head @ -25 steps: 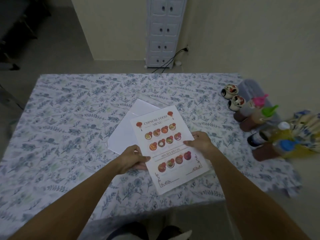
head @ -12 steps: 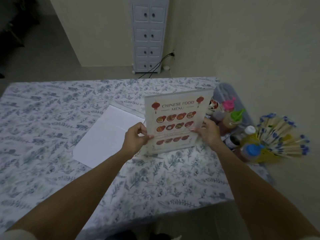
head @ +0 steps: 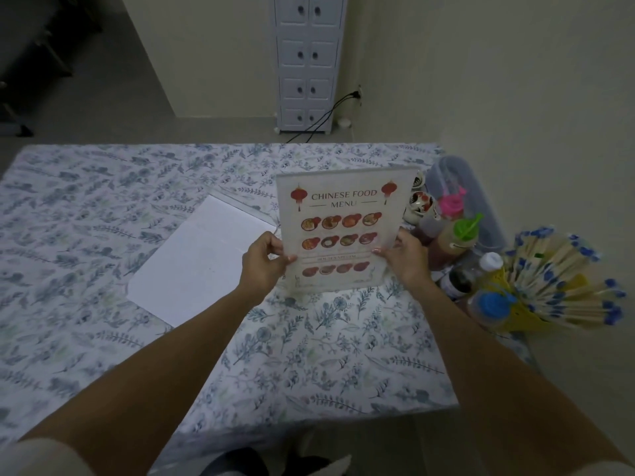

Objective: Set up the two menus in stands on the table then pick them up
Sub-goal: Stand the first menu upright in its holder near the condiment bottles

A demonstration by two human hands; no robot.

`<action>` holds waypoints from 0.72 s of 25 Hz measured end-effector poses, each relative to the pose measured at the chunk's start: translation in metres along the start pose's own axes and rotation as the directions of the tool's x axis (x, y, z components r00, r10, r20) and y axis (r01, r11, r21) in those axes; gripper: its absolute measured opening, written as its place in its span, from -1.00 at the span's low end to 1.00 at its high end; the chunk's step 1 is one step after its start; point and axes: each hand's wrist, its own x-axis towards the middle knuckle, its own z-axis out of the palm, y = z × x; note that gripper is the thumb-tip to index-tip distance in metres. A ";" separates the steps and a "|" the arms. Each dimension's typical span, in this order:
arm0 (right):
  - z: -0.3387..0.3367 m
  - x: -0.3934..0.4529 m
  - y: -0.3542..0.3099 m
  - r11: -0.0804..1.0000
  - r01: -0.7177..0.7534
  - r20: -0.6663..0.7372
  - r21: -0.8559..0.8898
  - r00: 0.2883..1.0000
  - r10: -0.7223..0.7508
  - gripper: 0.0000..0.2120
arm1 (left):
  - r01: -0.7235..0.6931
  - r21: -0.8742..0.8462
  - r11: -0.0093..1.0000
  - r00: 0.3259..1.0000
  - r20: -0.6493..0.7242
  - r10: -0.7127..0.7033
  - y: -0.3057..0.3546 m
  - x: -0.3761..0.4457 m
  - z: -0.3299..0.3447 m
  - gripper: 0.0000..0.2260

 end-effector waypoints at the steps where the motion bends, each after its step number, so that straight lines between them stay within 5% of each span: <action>1: 0.000 0.001 0.001 1.000 0.003 0.002 -0.013 1.000 -0.003 -0.64 | 0.008 0.004 1.000 1.000 -0.010 -0.008 0.000 0.000 0.001 -0.75; 11: 0.012 -0.018 0.009 0.982 0.048 -0.063 -0.183 0.996 -0.060 -0.61 | 0.034 0.027 0.999 0.999 -0.006 -0.033 -0.008 -0.008 0.003 -0.85; 14: 0.023 -0.032 0.013 0.947 0.029 -0.122 -0.319 0.990 -0.071 -0.52 | -0.063 0.228 0.972 0.994 0.096 0.042 -0.018 -0.012 -0.004 -0.59; 18: 0.044 -0.062 0.021 0.854 -0.022 -0.179 -0.520 0.980 -0.084 -0.29 | -0.291 0.694 0.658 0.954 0.264 0.143 -0.044 -0.007 -0.034 -0.33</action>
